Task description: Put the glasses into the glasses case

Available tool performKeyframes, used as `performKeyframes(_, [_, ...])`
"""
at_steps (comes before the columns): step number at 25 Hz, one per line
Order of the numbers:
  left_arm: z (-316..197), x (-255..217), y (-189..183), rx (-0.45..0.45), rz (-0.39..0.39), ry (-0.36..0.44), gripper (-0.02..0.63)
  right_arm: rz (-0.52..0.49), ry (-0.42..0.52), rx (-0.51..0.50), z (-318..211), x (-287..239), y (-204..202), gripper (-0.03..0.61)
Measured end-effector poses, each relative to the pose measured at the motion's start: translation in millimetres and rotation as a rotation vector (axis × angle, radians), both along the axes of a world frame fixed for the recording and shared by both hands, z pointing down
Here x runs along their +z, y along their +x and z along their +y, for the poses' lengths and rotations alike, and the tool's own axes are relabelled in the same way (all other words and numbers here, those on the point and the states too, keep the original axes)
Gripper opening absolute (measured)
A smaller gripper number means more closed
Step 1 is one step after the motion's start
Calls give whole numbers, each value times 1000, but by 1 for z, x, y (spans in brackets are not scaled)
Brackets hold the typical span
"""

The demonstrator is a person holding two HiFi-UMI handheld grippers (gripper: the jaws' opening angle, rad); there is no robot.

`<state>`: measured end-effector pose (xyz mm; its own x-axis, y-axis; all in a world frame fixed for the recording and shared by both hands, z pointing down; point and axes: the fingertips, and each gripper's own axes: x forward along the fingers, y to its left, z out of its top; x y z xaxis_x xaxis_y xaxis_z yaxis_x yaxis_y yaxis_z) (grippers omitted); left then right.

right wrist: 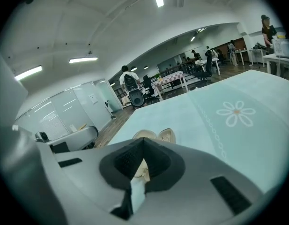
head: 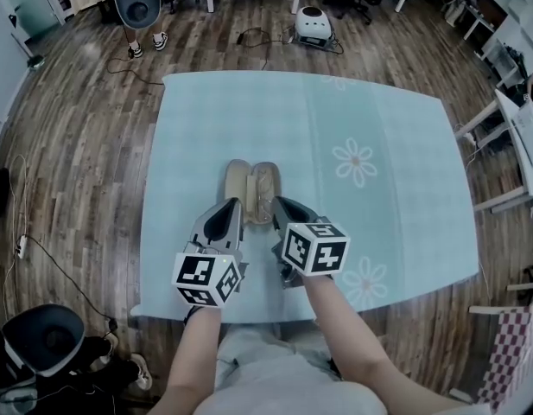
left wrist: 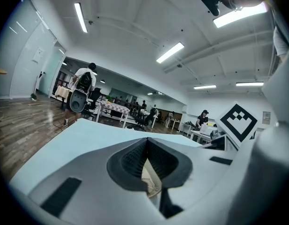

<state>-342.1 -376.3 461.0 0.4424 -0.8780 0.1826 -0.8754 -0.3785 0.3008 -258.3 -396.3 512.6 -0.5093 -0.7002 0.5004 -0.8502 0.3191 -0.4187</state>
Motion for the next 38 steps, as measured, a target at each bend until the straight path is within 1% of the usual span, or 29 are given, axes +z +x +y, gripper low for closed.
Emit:
performKeyframes(9, [24,-17,17,-76,-3,35,8,-28,38,-94,25,-23,11,6])
performKeyframes(20, [49,-46,48,-104,-32,83,8,-42,127,-205,50,-64,34,5])
performKeyframes(23, [56,-53,53,-113,-40,101,8,-29,148,-237,56,-75,33,6])
performKeyframes(27, [60,-69,59,-130,-64,142,8,4,204,-285,62,-96,37,6])
performKeyframes(34, [62,-95,71,-114,-95,206,8,-28,291,-293,66,-125,49,6])
performKeyframes(38, [59,-109,73,-103,-104,244,6,-22,343,-299,68,-136,51,6])
